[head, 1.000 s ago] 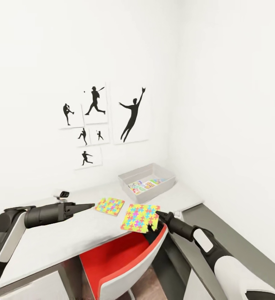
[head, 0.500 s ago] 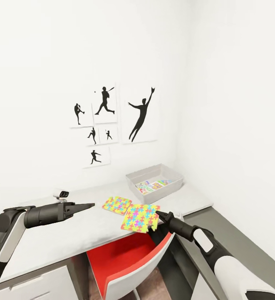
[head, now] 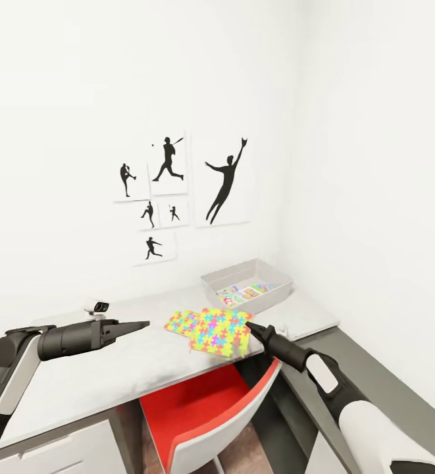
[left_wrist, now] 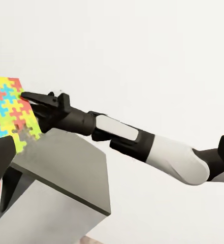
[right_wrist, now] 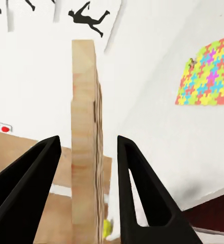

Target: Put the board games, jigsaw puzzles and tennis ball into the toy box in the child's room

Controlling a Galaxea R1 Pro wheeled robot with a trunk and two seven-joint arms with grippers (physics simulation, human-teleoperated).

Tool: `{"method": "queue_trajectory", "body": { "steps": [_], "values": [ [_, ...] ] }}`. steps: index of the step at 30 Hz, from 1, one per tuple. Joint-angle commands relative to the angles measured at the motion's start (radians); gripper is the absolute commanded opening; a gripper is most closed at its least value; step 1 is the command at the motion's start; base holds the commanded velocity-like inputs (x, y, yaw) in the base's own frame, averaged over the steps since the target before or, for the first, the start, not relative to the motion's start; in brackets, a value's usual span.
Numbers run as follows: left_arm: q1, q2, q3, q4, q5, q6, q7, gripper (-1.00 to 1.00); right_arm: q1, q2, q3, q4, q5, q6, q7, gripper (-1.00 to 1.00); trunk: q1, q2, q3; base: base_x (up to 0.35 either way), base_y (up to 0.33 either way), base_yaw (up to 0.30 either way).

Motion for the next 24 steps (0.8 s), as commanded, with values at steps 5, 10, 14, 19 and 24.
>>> {"method": "queue_trajectory", "body": {
  "steps": [5,10,14,19,24],
  "values": [
    [0.000,0.000,0.000,0.000,0.002,0.006,-0.001,1.00,0.018,-0.003,-0.002,-0.143,0.003,0.022,0.045,-1.00,0.000,-0.001,-0.001,0.000,0.013,0.000],
    [0.000,0.001,0.000,0.000,0.002,0.006,-0.001,1.00,0.074,-0.018,-0.003,-0.264,-0.002,0.063,0.051,-1.00,0.000,-0.001,-0.001,0.000,0.002,0.000],
    [0.000,0.000,0.000,0.000,0.002,0.006,-0.001,1.00,0.086,-0.020,-0.003,-0.287,-0.002,0.068,0.051,-1.00,0.000,-0.001,-0.001,0.000,0.000,0.000],
    [0.000,0.000,0.000,0.000,0.002,0.006,-0.001,1.00,0.089,-0.021,-0.004,-0.292,-0.003,0.065,0.052,-1.00,0.000,-0.001,-0.001,0.015,0.112,0.000],
    [0.000,-0.001,0.000,0.000,0.002,0.006,-0.001,1.00,0.089,-0.021,-0.003,-0.293,-0.002,0.064,0.053,-1.00,0.000,-0.001,-0.001,0.201,0.186,0.000]
  ]
}}
